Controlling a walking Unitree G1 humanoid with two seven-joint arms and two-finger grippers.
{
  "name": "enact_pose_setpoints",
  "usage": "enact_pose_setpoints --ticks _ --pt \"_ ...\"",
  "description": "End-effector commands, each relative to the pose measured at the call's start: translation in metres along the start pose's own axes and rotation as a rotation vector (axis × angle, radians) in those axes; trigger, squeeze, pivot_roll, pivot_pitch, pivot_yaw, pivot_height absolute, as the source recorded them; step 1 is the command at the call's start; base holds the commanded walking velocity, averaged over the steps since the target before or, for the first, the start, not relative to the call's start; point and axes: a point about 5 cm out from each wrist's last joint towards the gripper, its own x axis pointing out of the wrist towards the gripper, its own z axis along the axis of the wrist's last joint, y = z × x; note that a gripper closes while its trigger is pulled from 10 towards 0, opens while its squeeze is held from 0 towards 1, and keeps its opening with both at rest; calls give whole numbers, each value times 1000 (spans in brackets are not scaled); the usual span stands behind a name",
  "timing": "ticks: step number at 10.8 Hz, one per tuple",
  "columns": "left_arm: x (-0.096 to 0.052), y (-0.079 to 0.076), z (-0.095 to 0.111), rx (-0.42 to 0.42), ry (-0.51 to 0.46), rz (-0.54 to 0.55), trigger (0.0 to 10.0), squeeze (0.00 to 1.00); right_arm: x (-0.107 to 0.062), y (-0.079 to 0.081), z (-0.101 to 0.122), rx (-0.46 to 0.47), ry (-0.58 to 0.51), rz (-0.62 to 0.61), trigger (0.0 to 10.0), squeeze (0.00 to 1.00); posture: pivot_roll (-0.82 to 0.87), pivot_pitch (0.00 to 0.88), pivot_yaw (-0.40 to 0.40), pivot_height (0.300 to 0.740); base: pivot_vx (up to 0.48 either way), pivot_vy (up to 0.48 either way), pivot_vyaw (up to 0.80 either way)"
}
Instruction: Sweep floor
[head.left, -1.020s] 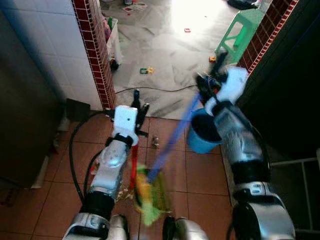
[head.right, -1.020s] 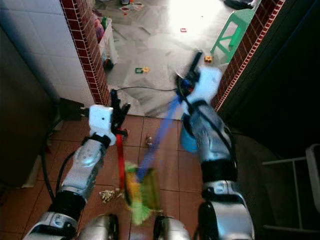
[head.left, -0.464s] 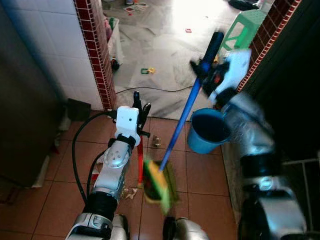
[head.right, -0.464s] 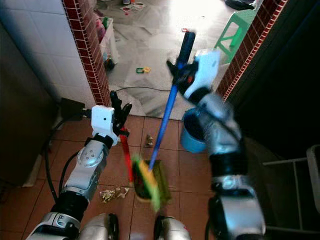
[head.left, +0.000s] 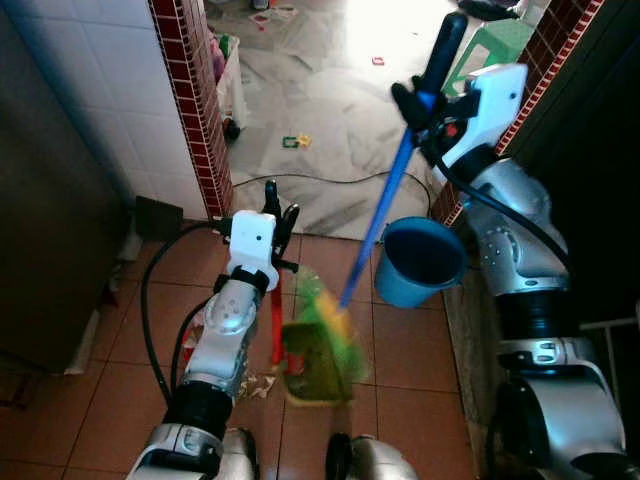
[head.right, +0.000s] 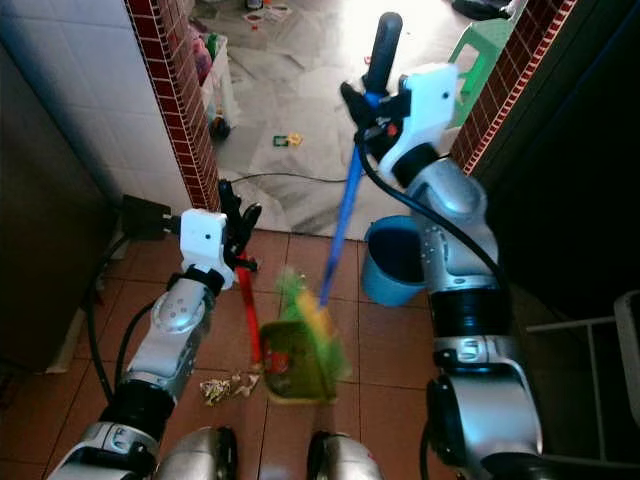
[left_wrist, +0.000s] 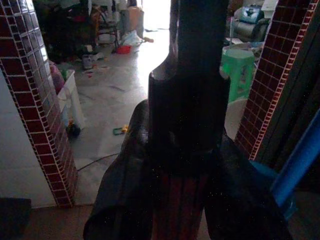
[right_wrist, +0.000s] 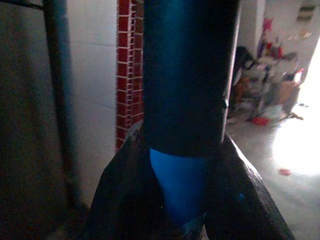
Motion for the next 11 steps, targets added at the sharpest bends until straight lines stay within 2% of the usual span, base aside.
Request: enact_pose_setpoints --ticks 1,2,3,4,5,7,8,10,11 --pt "3 0 11 13 -51 -4 10000 0 2 -4 18 -65 -81 -19 10000 0 -11 97 -65 740 0 0 0" --pt "0 8 15 15 -72 21 10000 0 -8 -12 4 -147 -41 -102 10000 0 -7 93 -67 740 0 0 0" --pt "-2 13 19 12 -86 36 10000 0 -19 -17 -13 -186 26 -190 10000 0 -1 84 -69 740 0 0 0" --pt "-5 16 23 8 -99 41 10000 0 -30 -19 -31 -162 83 -253 10000 0 9 77 -68 740 0 0 0" --pt "-10 17 29 -2 -125 19 10000 0 -40 -19 -51 -73 149 -317 10000 0 26 53 -52 740 0 0 0" --pt "-17 19 28 -7 -128 -56 10000 0 -43 -15 -71 -27 187 -403 10000 0 51 26 -58 740 0 0 0" --pt "-17 21 28 53 -115 -84 10000 0 -46 -10 -83 -20 230 -425 10000 0 63 27 -93 740 0 0 0" --pt "-14 15 36 94 -133 -113 10000 0 -55 -5 -98 -52 306 -452 10000 0 71 31 -138 740 0 0 0" --pt "-14 13 38 81 -136 -113 10000 0 -53 5 -107 -32 329 -443 10000 0 84 26 -103 740 0 0 0"
